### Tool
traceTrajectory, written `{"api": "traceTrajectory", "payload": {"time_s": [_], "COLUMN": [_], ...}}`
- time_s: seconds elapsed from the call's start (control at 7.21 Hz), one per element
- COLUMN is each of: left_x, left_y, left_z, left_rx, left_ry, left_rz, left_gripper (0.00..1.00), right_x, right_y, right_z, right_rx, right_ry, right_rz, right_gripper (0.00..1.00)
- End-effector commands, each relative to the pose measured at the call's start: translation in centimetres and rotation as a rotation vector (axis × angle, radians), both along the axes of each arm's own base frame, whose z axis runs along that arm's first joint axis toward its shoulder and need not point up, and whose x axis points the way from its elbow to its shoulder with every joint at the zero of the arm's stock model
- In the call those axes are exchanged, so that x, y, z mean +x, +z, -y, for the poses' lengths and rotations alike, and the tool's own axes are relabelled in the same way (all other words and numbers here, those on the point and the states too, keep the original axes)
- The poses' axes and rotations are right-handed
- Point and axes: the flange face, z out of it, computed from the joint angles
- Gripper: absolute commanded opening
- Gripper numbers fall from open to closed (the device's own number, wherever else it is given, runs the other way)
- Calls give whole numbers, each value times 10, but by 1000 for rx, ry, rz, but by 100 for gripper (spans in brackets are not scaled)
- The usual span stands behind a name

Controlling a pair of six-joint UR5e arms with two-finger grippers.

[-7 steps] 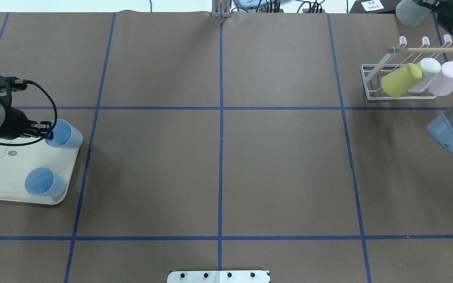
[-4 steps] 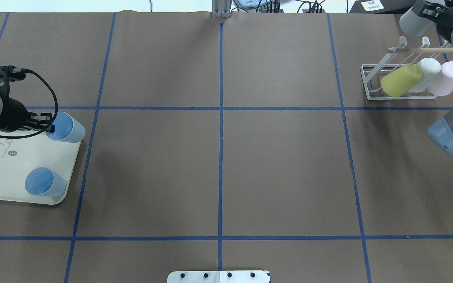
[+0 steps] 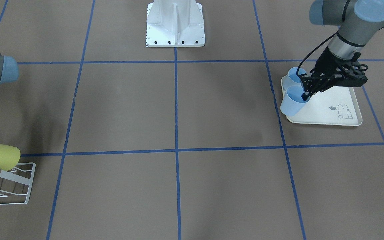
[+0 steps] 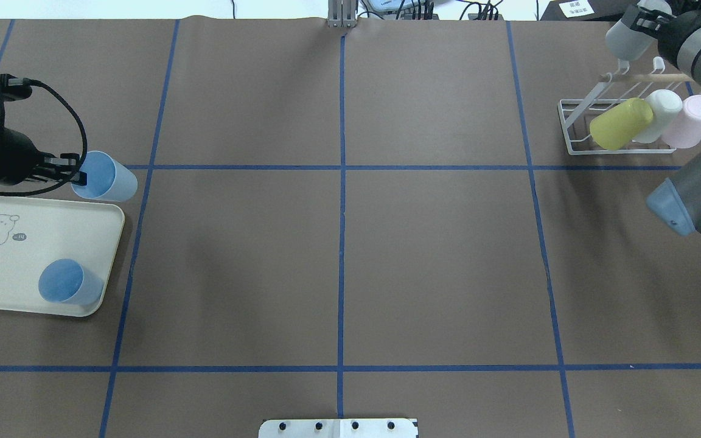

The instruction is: Transfer IKEA cup to right arm and place on rack

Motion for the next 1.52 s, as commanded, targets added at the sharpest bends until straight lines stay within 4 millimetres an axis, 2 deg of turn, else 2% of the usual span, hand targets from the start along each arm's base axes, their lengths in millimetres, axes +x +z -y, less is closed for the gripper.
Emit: {"api": "traceTrajectory", "payload": {"time_s": [0.0,0.14,0.28,0.42,0.55,0.69,0.83,0.97,1.11,1.25,1.39], "left_x": [-11,-12,-15,-18,-14,-9,-4,0,5,15,32], "left_y": [-28,-43,-53,-73,-109,-141,-173,-199,-222,-247,-272], "left_z": [4,9,10,16,24,30,34,37,43,47,44], "left_rx": [3,-1,-22,-46,-69,-106,-136,-167,-198,-236,-273], "left_ry": [-27,-43,-48,-58,-88,-126,-155,-178,-200,-210,-204], "left_rz": [-55,-85,-117,-155,-210,-271,-331,-381,-427,-473,-515], "left_gripper": [0,0,0,0,0,0,0,0,0,0,0], "right_x": [-7,-12,-19,-21,-22,-24,-23,-22,-17,-10,0], "right_y": [32,43,41,34,37,37,30,11,-18,-41,-64], "right_z": [-4,-4,-6,-8,-9,-10,-10,-13,-19,-30,-52], "right_rx": [24,44,47,58,56,58,71,101,147,181,187], "right_ry": [-12,-18,-29,-33,-35,-39,-42,-45,-44,-46,-57], "right_rz": [15,28,33,42,39,41,45,65,98,139,261], "right_gripper": [20,20,23,40,84,99,99,99,99,99,99]}}
